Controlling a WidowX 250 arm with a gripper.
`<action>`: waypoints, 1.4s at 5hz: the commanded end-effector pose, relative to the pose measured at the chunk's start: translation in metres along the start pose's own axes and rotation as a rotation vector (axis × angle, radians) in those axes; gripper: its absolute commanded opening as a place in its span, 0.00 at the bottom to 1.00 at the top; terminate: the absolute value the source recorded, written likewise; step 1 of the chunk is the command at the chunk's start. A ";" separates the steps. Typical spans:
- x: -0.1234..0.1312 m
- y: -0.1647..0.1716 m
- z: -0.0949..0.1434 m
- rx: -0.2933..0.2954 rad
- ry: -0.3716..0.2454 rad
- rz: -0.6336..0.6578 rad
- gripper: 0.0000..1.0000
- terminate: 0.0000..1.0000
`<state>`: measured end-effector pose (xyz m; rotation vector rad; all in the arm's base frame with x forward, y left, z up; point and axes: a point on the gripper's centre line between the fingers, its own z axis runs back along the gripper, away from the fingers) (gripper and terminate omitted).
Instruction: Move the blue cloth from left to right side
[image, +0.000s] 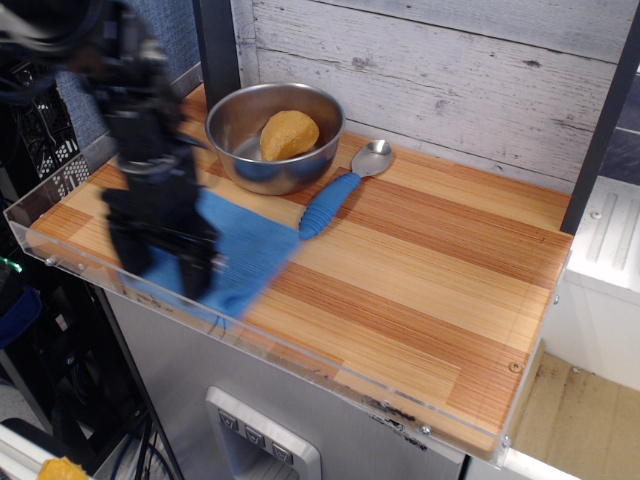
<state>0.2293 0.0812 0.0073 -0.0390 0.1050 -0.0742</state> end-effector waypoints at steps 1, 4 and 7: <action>0.016 -0.063 0.026 -0.094 -0.001 -0.093 1.00 0.00; 0.002 -0.150 0.025 -0.083 -0.042 -0.224 1.00 0.00; 0.005 -0.150 0.022 -0.019 -0.112 -0.209 1.00 0.00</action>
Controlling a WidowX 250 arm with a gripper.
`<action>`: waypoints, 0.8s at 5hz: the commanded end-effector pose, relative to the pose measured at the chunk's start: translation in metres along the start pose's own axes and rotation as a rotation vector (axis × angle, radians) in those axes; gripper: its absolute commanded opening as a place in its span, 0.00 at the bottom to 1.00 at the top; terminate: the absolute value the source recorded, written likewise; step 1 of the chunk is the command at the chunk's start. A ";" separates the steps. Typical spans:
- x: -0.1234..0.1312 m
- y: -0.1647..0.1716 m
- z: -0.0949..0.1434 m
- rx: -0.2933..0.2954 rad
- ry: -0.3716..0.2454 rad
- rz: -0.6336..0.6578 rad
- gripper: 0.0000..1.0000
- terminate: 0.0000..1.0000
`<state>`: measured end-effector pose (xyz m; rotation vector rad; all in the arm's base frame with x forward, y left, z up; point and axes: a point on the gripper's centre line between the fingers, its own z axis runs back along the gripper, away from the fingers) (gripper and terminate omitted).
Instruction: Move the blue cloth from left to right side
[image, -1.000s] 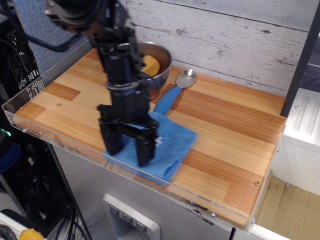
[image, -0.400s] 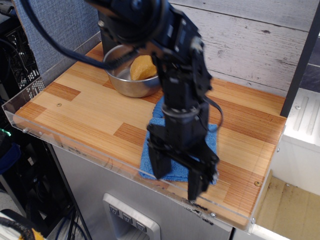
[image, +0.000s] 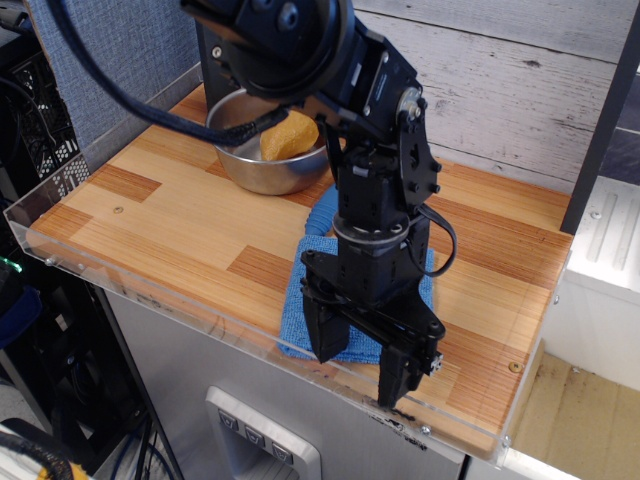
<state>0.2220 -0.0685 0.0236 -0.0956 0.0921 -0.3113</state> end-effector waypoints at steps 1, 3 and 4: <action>0.004 0.001 0.012 0.059 -0.119 0.058 1.00 0.00; 0.005 0.002 0.011 0.087 -0.122 0.121 1.00 0.00; 0.005 0.003 0.011 0.097 -0.134 0.164 1.00 0.00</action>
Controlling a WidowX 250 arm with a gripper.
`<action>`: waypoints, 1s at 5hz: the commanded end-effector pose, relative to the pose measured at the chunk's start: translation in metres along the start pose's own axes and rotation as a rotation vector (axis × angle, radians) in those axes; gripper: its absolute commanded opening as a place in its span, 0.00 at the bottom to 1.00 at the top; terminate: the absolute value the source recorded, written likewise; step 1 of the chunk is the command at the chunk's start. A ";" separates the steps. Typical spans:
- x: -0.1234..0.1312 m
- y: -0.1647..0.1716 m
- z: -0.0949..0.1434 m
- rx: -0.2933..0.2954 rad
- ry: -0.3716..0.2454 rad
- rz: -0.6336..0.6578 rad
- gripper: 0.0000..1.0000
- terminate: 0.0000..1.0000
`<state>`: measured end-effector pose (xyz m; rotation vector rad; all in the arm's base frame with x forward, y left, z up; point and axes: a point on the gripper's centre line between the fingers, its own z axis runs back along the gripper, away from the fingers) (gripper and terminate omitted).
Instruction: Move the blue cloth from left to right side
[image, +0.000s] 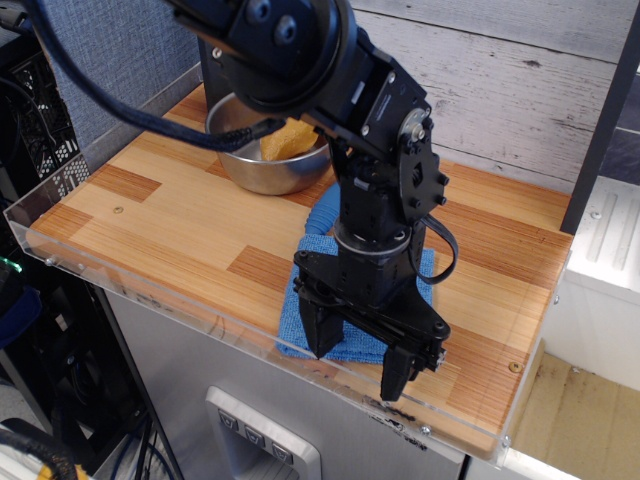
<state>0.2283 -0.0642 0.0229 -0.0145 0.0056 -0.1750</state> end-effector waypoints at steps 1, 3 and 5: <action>0.003 -0.002 0.011 0.018 -0.086 0.087 1.00 0.00; 0.007 -0.002 0.011 0.017 -0.149 0.162 1.00 0.00; 0.005 -0.003 0.011 0.011 -0.093 0.194 1.00 0.00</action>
